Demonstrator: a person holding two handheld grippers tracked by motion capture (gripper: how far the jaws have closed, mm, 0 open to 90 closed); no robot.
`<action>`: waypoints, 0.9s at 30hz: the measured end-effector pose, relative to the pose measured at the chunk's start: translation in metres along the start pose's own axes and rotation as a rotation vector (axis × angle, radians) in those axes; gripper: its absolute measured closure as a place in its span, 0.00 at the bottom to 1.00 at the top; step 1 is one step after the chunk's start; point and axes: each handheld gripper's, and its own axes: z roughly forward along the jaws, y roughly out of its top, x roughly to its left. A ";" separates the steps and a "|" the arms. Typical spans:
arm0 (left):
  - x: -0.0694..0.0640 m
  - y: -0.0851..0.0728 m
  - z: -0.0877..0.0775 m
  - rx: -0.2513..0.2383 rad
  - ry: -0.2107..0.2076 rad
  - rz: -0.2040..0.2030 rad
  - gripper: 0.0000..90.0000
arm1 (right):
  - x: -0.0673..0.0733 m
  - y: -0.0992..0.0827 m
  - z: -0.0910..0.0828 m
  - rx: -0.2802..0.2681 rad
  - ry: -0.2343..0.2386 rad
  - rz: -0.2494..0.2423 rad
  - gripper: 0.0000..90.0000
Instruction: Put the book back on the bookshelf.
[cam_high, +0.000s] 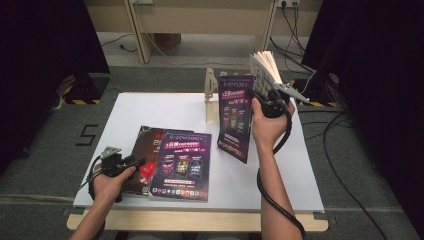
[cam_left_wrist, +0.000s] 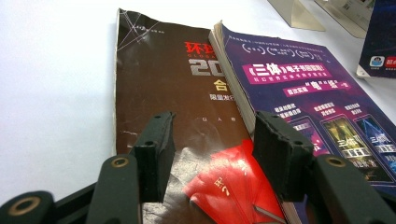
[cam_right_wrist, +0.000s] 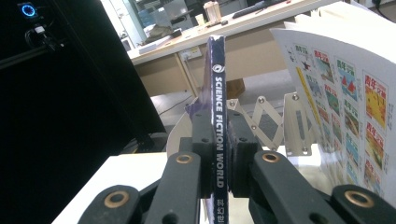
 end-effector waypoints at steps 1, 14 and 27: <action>0.000 0.000 0.000 0.000 -0.001 0.000 0.53 | 0.000 0.001 0.000 -0.001 -0.002 -0.002 0.94; 0.001 0.000 0.001 0.002 0.000 0.004 0.53 | 0.002 0.005 0.007 -0.006 0.006 0.004 0.94; 0.001 0.001 0.000 -0.002 -0.003 0.000 0.53 | 0.004 0.008 0.014 -0.031 -0.006 -0.007 0.94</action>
